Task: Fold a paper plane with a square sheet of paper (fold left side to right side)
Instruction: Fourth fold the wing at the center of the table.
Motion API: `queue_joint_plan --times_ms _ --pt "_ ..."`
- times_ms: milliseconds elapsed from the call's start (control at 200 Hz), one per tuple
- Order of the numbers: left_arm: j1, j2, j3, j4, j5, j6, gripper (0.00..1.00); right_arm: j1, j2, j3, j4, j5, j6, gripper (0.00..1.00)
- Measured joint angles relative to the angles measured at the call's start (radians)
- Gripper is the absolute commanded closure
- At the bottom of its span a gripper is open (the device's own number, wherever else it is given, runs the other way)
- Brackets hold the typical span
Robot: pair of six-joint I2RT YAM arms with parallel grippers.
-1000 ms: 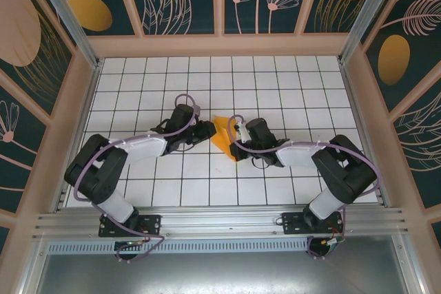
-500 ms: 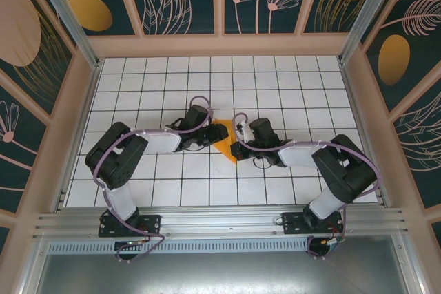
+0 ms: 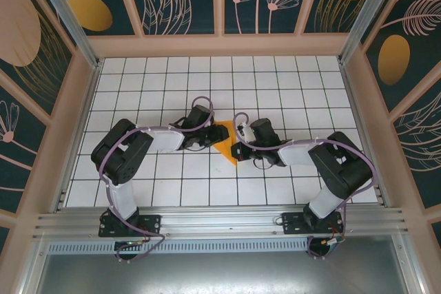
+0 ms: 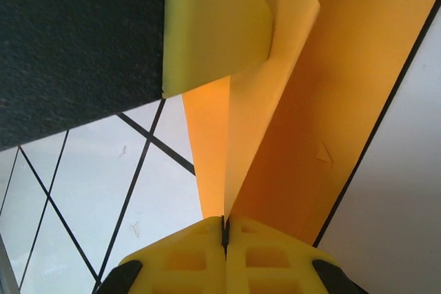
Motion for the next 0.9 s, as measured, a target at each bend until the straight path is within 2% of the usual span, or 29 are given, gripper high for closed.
queue_joint_plan --times_ms 130,410,621,901 --pt "-0.002 0.001 0.008 -0.014 -0.014 0.000 0.52 -0.004 0.000 0.000 0.005 -0.012 0.003 0.85" --pt "-0.003 0.004 0.015 -0.026 -0.019 0.004 0.52 -0.063 -0.053 -0.008 0.016 -0.084 0.037 0.62" --pt "-0.003 0.004 0.017 -0.029 -0.021 0.004 0.53 -0.179 -0.063 -0.018 0.109 -0.210 0.135 0.66" --pt "-0.004 0.004 0.017 -0.029 -0.021 0.004 0.53 -0.188 0.085 0.029 0.146 -0.281 0.234 0.69"
